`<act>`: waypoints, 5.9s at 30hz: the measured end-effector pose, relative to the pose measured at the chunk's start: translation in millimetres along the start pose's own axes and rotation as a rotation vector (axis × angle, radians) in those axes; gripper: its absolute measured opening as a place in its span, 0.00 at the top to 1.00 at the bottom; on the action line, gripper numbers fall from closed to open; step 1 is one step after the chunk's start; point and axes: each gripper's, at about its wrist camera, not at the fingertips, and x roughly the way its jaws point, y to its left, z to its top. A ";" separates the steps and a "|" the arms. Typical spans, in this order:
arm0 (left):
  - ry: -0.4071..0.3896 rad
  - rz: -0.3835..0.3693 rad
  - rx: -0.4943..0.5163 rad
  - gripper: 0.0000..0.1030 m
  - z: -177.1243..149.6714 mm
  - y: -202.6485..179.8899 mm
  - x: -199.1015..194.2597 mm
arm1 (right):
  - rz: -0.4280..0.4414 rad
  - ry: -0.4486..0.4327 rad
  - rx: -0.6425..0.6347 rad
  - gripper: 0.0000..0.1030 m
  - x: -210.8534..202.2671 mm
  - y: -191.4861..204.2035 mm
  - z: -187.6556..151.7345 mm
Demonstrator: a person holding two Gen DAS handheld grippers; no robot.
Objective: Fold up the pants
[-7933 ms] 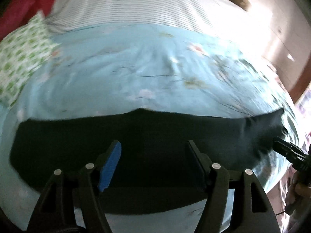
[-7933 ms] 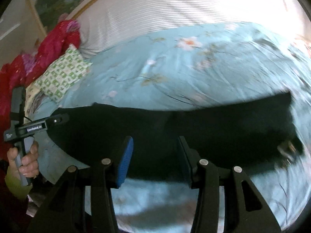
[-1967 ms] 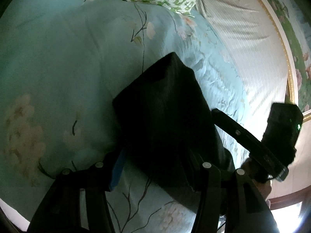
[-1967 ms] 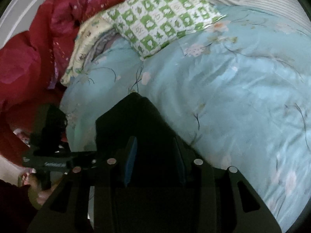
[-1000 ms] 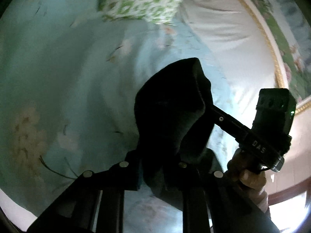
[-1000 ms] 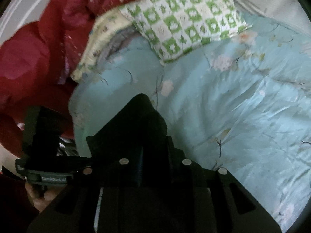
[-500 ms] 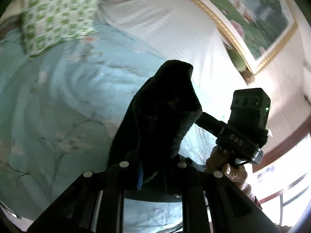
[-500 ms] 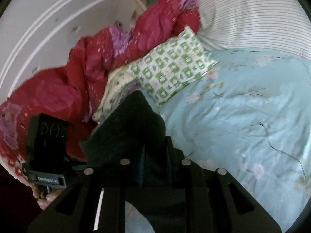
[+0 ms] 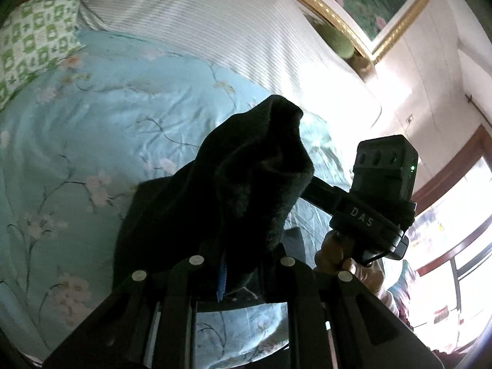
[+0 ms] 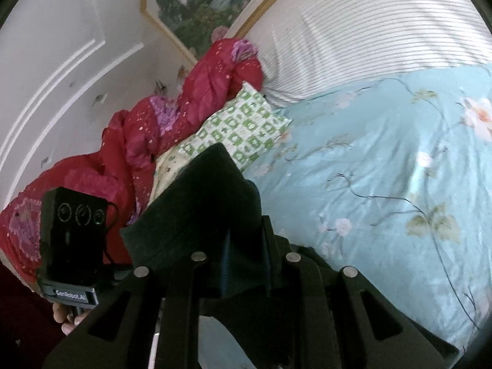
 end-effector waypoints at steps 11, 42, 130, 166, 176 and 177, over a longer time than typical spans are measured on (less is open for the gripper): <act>0.093 0.011 0.112 0.86 -15.2 -38.1 43.8 | -0.043 -0.054 0.067 0.82 -44.6 -36.3 -26.1; 0.225 0.039 0.322 0.74 -65.6 -81.2 129.3 | -0.367 -0.060 0.209 0.87 -108.4 -90.3 -87.6; 0.217 0.119 -0.057 0.32 -10.5 75.5 95.1 | -0.512 -0.125 0.443 0.52 -133.2 -48.0 -108.4; 0.058 0.058 -0.054 0.69 16.7 79.4 53.2 | -0.446 -0.047 0.271 0.70 -85.0 -38.5 -71.0; -0.007 0.174 -0.079 0.68 62.4 126.0 39.8 | -0.372 0.005 0.201 0.70 -13.6 -51.0 -16.5; -0.010 0.185 -0.073 0.68 65.3 128.5 40.5 | -0.370 0.009 0.195 0.70 -8.0 -51.7 -13.7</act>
